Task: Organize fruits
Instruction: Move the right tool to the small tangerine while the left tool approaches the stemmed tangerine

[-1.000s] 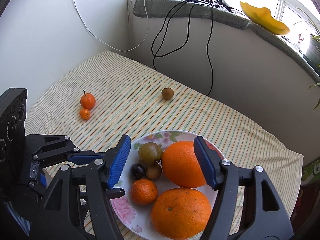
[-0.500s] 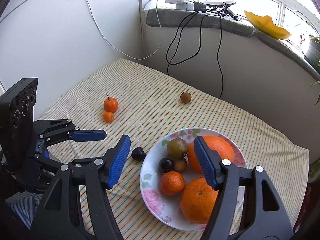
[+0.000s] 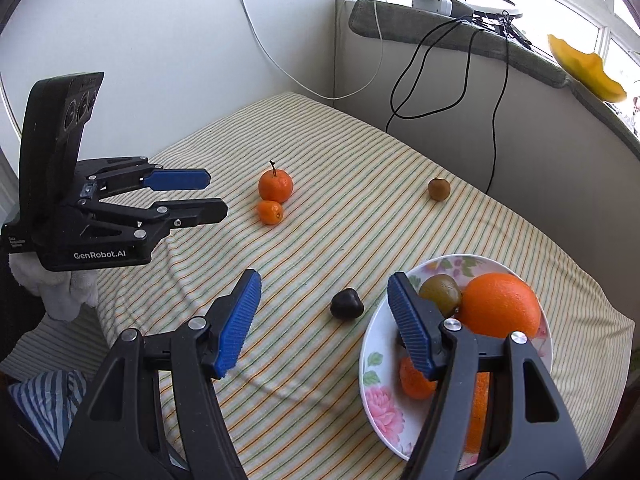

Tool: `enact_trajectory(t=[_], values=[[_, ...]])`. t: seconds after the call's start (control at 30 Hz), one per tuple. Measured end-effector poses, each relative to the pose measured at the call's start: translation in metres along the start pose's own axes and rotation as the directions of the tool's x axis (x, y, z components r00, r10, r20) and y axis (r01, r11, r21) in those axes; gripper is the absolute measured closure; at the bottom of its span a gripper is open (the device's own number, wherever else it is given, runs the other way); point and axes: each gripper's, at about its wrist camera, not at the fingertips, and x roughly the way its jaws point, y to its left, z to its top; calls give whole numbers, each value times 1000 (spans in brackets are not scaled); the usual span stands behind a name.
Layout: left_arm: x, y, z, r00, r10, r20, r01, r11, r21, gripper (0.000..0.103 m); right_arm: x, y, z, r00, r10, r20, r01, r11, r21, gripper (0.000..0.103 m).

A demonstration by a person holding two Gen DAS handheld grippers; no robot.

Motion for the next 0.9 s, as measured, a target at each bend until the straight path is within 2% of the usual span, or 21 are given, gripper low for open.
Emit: enact_trajectory(t=[0.17, 0.23, 0.33, 0.53, 0.67, 0.9], values=[[13, 23, 7, 999, -29, -16, 28, 997, -68, 58, 13, 11, 7, 999, 24, -21, -25, 999, -27, 39], [20, 30, 10, 998, -49, -27, 46, 995, -90, 63, 19, 16, 12, 999, 37, -27, -38, 999, -28, 42], [29, 38, 16, 996, -77, -39, 72, 991, -110, 64, 32, 26, 19, 998, 57, -35, -58, 998, -36, 44], [50, 52, 20, 990, -116, -74, 103, 981, -161, 67, 62, 38, 31, 994, 91, -54, -91, 996, -5, 49], [55, 55, 18, 986, -142, -84, 126, 977, -172, 67, 81, 40, 37, 993, 93, -68, -92, 996, 18, 50], [63, 58, 20, 982, -165, -97, 145, 972, -184, 67, 106, 43, 43, 991, 106, -87, -102, 994, 51, 59]])
